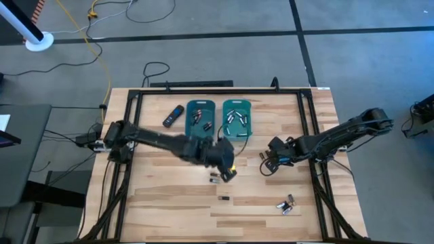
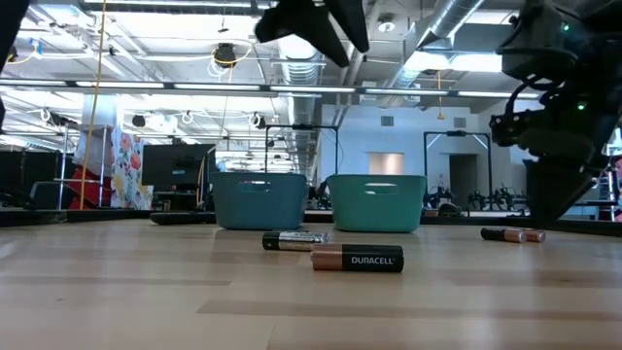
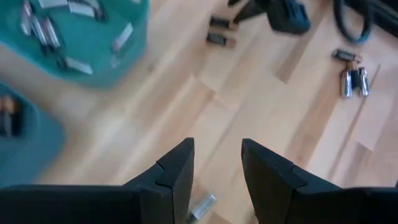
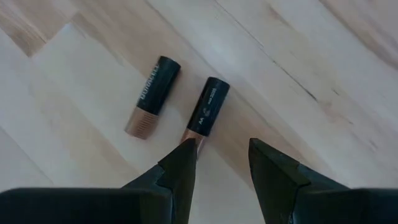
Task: Sort batteries
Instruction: Put the black battery into the blue bin
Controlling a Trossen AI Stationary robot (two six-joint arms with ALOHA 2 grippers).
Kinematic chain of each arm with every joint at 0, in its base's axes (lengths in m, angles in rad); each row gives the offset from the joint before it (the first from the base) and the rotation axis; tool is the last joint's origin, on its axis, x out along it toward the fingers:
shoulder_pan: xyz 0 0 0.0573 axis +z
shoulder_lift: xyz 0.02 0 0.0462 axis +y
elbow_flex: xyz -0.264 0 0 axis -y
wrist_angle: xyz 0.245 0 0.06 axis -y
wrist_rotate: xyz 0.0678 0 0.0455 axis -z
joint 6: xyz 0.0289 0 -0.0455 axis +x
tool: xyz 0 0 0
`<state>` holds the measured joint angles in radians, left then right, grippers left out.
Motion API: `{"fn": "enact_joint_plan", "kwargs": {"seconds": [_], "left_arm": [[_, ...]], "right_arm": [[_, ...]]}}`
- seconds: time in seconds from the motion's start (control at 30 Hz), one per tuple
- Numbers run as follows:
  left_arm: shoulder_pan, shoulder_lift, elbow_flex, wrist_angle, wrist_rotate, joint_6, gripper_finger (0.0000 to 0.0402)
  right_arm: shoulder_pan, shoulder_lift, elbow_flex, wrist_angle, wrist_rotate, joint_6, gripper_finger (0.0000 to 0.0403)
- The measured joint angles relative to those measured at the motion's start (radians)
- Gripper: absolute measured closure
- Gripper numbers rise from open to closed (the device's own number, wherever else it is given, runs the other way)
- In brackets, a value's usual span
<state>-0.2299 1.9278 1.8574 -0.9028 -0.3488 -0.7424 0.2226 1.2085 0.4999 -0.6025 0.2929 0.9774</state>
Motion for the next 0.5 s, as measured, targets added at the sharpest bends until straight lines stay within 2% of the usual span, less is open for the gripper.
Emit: {"fn": "enact_joint_plan", "kwargs": {"seconds": [0.27,0.5], "left_arm": [[-0.113,-0.001,-0.012,-0.028,-0.077,-0.152,0.0274],[-0.175,-0.033,-0.012,-0.276,-0.153,-0.282,0.0274]], "right_arm": [[-0.011,0.002,0.001,0.036,-0.001,-0.009,0.0237],[-0.035,0.017,0.002,0.087,-0.002,-0.015,0.0237]]}}
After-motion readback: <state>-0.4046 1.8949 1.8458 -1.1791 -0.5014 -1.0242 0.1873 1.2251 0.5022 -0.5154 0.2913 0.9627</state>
